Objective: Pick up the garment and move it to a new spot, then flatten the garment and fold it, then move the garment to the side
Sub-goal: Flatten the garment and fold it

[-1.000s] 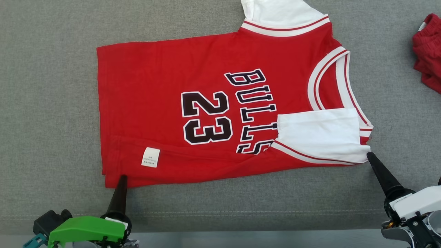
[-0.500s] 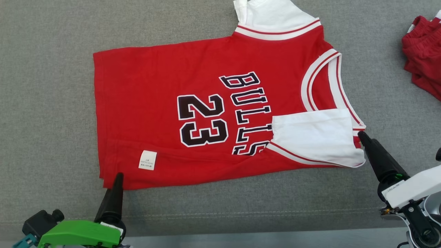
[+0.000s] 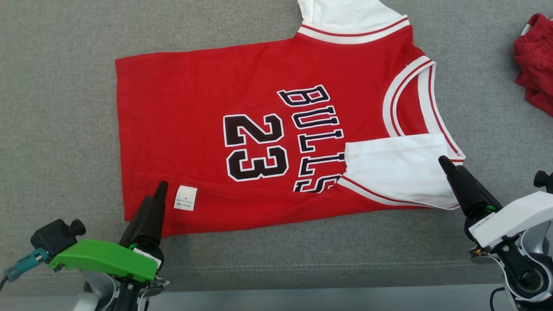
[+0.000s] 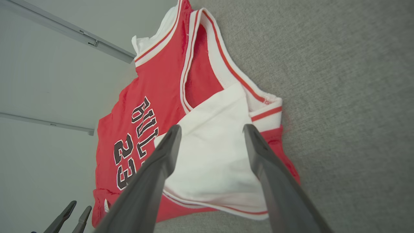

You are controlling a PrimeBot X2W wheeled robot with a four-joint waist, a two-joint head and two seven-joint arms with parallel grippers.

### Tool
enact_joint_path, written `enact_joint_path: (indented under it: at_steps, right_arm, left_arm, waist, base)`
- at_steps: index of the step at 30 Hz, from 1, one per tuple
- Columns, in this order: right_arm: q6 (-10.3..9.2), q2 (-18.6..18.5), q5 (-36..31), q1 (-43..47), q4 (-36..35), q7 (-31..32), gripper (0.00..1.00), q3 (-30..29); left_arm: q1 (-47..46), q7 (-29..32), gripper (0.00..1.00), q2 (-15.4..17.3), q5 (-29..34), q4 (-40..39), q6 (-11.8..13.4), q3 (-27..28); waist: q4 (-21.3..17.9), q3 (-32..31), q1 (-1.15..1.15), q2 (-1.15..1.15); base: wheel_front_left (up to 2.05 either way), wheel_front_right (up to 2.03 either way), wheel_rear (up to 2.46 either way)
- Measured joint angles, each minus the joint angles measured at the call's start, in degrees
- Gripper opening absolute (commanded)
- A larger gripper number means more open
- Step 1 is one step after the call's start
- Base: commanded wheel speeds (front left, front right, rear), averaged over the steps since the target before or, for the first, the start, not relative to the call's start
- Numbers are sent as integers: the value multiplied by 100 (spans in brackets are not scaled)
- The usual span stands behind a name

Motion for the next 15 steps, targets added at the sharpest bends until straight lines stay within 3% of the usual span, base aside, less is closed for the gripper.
enact_joint_path:
  at_steps: [15]
  right_arm:
    - [0,196,-191,-234,282,63,100,-49]
  left_arm:
    - [-121,170,100,-92,-1,101,0,-7]
  waist:
    - [-21,105,0,0]
  base:
    - [0,0,0]
